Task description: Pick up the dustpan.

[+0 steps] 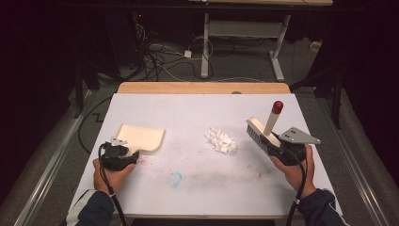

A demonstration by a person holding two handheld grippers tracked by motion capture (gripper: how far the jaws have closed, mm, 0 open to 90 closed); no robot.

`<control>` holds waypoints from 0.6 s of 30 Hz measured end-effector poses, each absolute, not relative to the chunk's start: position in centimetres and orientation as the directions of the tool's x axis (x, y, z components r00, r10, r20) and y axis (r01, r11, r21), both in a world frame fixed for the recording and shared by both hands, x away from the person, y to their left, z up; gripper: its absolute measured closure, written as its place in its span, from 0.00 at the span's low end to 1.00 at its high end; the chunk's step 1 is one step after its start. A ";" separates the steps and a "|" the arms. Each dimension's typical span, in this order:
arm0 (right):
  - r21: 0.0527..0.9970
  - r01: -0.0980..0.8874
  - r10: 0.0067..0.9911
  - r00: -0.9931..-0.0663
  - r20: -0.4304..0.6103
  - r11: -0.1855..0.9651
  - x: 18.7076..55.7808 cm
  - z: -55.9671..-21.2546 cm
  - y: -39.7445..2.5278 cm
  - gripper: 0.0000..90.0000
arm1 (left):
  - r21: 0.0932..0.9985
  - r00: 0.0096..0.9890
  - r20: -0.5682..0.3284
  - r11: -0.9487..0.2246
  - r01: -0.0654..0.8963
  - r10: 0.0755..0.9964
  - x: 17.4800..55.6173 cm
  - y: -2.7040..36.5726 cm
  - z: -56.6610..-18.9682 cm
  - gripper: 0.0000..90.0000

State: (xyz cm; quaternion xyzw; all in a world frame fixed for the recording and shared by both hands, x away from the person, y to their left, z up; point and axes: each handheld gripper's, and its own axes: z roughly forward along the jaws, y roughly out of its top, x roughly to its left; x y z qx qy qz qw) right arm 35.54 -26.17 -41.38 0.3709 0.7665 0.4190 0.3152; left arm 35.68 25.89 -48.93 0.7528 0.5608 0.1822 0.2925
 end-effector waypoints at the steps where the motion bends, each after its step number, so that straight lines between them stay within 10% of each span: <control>1: 0.876 0.300 0.830 -0.528 -0.177 0.378 35.5 -41.4 -26.2 0.75 | 0.648 0.309 -0.056 -0.201 0.735 0.949 35.7 25.9 -49.0 0.58; 18: 0.879 0.307 0.833 -0.528 -0.162 0.366 35.5 -41.4 -26.2 0.75 | 0.655 0.344 -0.026 -0.244 0.715 0.939 35.6 26.4 -47.9 0.71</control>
